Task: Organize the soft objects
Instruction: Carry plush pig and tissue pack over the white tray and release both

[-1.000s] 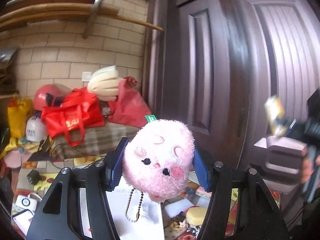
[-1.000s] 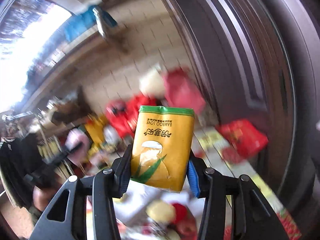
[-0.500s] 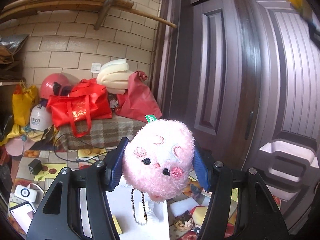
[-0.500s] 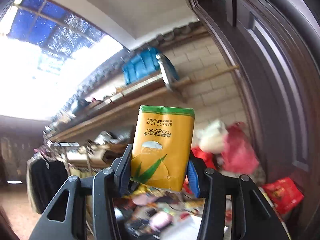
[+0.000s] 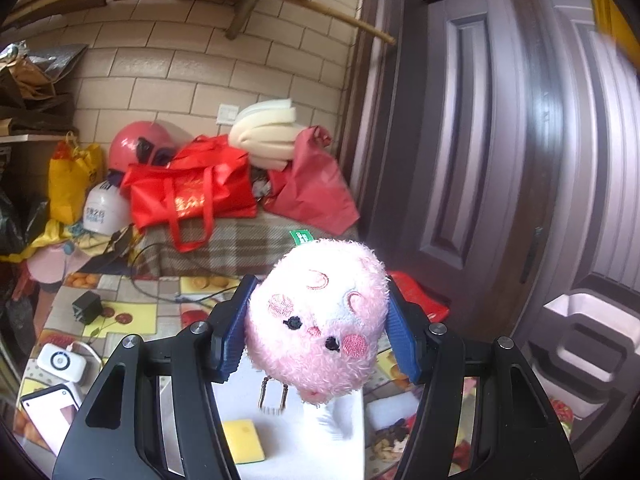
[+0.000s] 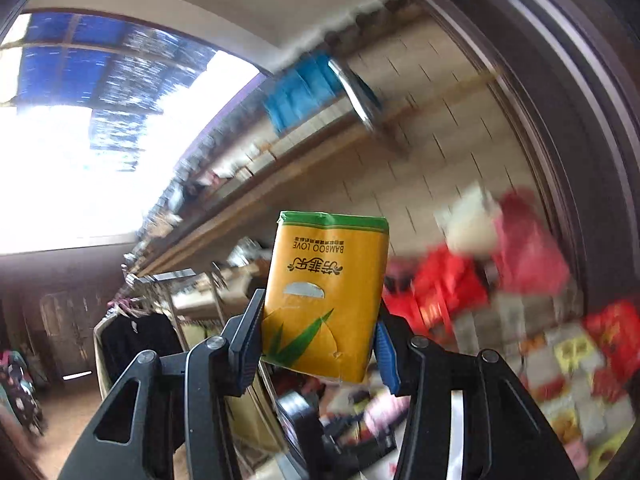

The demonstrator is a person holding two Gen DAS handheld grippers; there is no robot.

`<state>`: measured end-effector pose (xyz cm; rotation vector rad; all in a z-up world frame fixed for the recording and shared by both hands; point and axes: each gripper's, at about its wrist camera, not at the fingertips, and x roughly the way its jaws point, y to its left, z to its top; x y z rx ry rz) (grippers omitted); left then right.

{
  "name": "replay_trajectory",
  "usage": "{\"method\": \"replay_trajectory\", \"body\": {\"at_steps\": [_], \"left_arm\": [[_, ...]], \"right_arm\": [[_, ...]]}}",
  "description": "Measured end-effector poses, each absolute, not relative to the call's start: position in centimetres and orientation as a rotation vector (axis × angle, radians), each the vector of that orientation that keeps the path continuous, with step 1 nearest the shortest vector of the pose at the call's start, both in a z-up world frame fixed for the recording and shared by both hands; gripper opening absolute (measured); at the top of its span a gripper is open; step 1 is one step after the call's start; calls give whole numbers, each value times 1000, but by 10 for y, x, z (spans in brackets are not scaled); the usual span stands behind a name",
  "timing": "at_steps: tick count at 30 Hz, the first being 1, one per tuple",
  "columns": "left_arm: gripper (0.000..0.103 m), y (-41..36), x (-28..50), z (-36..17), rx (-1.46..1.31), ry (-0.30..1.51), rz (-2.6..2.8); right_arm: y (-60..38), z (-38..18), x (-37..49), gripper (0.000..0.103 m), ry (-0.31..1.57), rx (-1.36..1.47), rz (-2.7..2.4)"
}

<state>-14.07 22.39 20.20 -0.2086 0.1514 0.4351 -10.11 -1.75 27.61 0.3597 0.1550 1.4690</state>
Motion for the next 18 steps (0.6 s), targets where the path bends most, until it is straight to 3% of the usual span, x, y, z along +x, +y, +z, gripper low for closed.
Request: {"method": "replay_trajectory", "body": {"at_steps": [8,18], "left_arm": [[61,250,-138,187,-205,208,556],[61,289,-97,132,-282,370,564]], "right_arm": [[63,161,-17,48,533,347,1272],[118,76,13,48,776,261,1181]]}}
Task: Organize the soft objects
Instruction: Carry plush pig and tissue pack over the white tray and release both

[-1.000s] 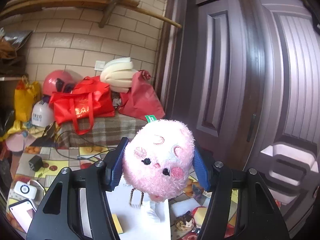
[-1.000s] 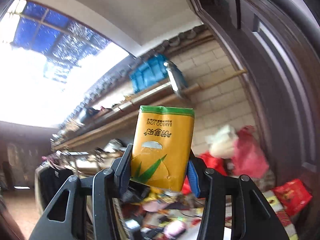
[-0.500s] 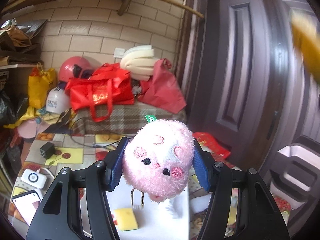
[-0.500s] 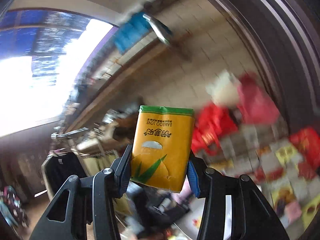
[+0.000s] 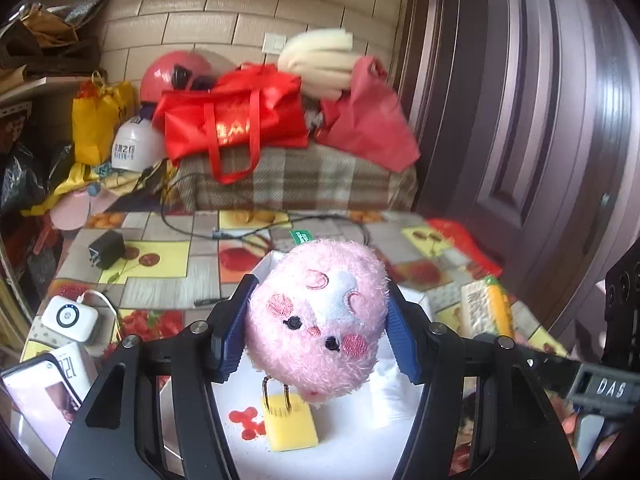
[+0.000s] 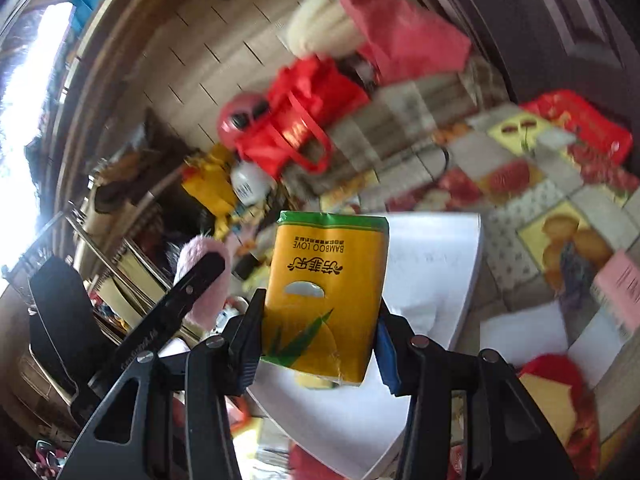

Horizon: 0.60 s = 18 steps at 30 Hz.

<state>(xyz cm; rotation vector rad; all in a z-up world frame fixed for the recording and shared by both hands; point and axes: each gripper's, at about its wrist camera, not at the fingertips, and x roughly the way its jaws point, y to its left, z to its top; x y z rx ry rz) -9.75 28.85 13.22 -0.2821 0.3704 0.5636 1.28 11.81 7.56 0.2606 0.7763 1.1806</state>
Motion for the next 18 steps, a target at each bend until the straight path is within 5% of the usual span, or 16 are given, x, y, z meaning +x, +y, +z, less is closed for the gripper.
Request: {"method": "replay_trajectory", "body": {"at_steps": [18], "left_arm": [[61,296,-80,103,-234,446,641]], "right_arm": [[139,35,9,48,849,179,1156]]}}
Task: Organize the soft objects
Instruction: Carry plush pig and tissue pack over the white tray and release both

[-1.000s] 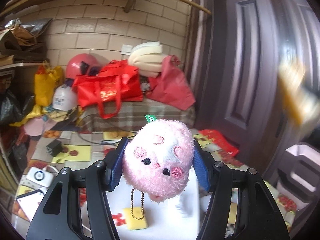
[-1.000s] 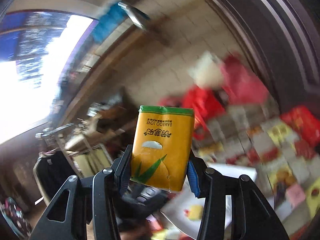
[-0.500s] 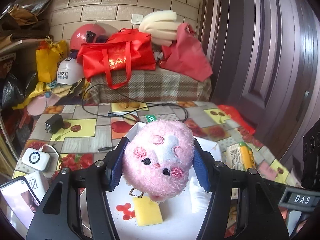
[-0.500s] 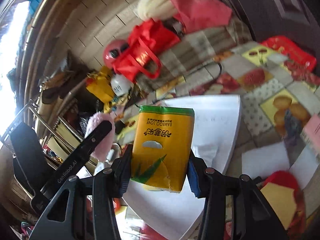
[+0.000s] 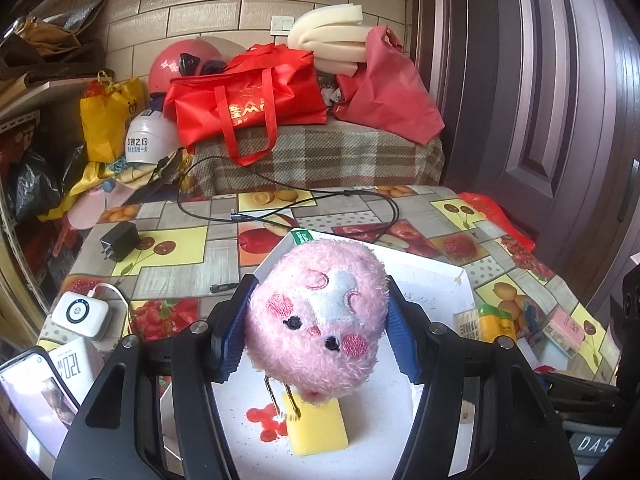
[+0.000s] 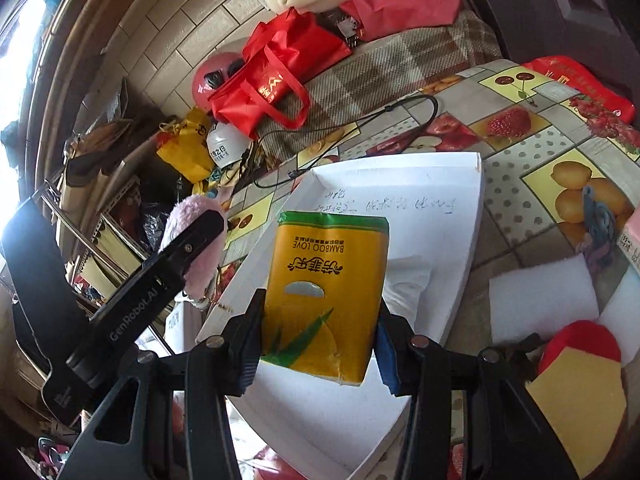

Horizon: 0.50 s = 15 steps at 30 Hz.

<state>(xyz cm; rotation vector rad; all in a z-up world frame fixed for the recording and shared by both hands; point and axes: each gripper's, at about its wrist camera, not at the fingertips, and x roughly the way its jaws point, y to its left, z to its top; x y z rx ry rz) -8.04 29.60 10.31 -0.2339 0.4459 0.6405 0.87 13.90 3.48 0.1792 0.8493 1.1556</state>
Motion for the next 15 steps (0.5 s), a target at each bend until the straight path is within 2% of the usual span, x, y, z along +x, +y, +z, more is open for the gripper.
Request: {"method": "replay_trajectory", "body": {"at_steps": [7,10,11,13,14,15], "left_arm": [[61,299,-78,99,-266,466,644],[64,302,-79,98,-274,471,668],[68,303,-79,98,-275,470,674],[86,302,-81,99,-263,457,686],[101,302,-82,99,-255,450,693],[103,301,-84,100,-248,442,700]], "right_arm": [[148,26,3,48,868,139,1164],[151,24,1,50,870,127,1163],[151,23,1,50,870,128,1156],[152,22,2,51,872,126,1149],[152,22,3,58,872,128,1149],[152,22,2,73,871,130,1151]]}}
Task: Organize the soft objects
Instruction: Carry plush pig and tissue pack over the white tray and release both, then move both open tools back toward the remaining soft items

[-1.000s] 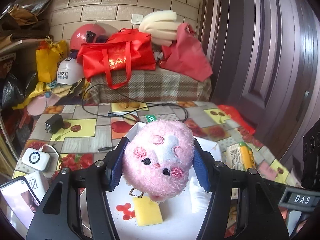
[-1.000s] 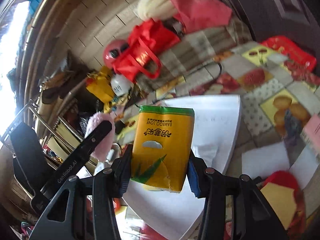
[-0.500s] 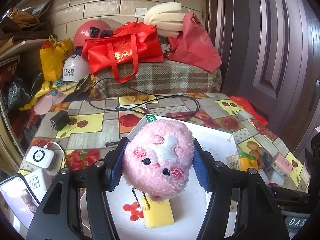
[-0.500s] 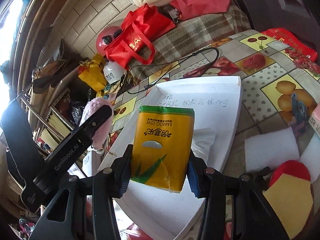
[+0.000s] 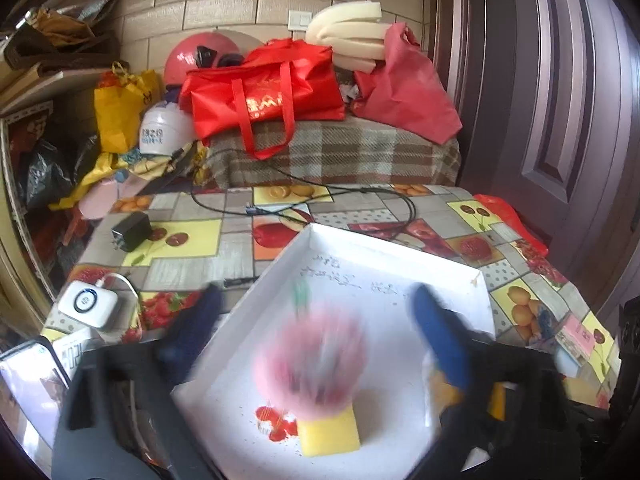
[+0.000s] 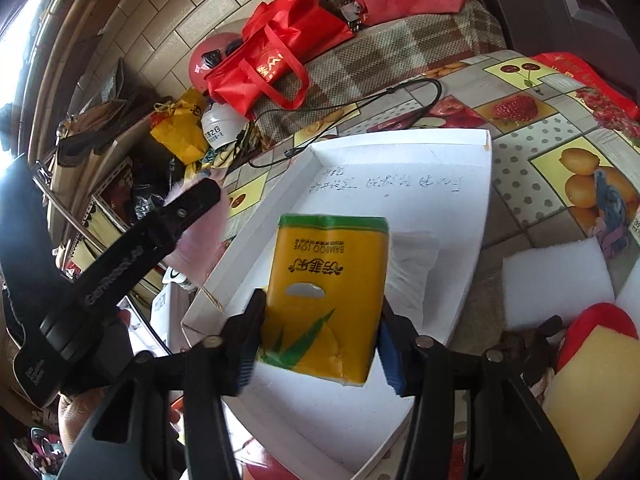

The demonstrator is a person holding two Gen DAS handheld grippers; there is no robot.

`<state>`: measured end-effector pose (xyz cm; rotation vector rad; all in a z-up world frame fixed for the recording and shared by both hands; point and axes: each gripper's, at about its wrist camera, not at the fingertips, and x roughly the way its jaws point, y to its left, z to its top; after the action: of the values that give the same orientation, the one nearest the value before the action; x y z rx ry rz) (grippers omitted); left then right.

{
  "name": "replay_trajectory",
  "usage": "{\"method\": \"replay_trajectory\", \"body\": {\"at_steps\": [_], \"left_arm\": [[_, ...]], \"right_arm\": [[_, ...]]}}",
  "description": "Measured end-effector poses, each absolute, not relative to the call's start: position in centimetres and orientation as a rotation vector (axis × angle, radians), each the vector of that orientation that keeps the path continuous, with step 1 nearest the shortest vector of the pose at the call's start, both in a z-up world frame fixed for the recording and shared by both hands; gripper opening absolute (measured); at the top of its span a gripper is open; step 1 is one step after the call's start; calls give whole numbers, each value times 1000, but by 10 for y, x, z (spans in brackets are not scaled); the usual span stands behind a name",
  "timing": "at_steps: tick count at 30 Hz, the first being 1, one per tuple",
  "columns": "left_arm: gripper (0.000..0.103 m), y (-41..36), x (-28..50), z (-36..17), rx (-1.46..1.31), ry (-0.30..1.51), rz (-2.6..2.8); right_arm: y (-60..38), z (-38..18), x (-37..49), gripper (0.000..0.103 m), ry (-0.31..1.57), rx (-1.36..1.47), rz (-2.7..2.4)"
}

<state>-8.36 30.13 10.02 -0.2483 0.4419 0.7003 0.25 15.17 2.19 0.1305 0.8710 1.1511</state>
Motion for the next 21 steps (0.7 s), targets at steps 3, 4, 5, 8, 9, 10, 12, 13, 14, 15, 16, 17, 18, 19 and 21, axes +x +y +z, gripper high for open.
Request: {"method": "replay_trajectory", "body": {"at_steps": [3,4,5,8,9,10,12,13,14,15,16,17,18,19,21], "left_arm": [[103,300,-90,107,-252,408,724],[103,300,-94,110,-260,390,726],[103,300,-96,111,-265,381,728],[103,300,-104,119,-280,346,727],[103,298,-106,123,-282,333,723],[103,296,-109,127,-280,322,719],[103,291,-112,134,-275,297,703],[103,288,-113,138,-272,288,691],[103,283,-115,142,-266,274,672],[103,279,-115,146,-257,266,656],[103,273,-115,150,-243,260,636],[103,268,-115,153,-233,257,620],[103,262,-113,156,-220,257,595],[103,255,-111,158,-207,257,559],[103,244,-103,159,-195,269,492]], "right_arm": [[148,25,1,91,850,144,1153],[148,26,0,94,841,143,1151],[146,28,-1,103,830,145,1150],[138,32,-2,103,796,156,1139],[134,33,-2,103,785,159,1135],[129,36,-2,103,769,166,1131],[116,43,-2,103,727,180,1116],[106,47,0,103,700,192,1106],[95,51,2,103,670,206,1092],[85,55,3,103,644,216,1080],[72,59,6,103,611,226,1060],[62,62,10,103,587,232,1040],[49,64,15,103,562,241,1011],[37,65,20,103,546,248,985],[12,63,36,103,529,270,914]]}}
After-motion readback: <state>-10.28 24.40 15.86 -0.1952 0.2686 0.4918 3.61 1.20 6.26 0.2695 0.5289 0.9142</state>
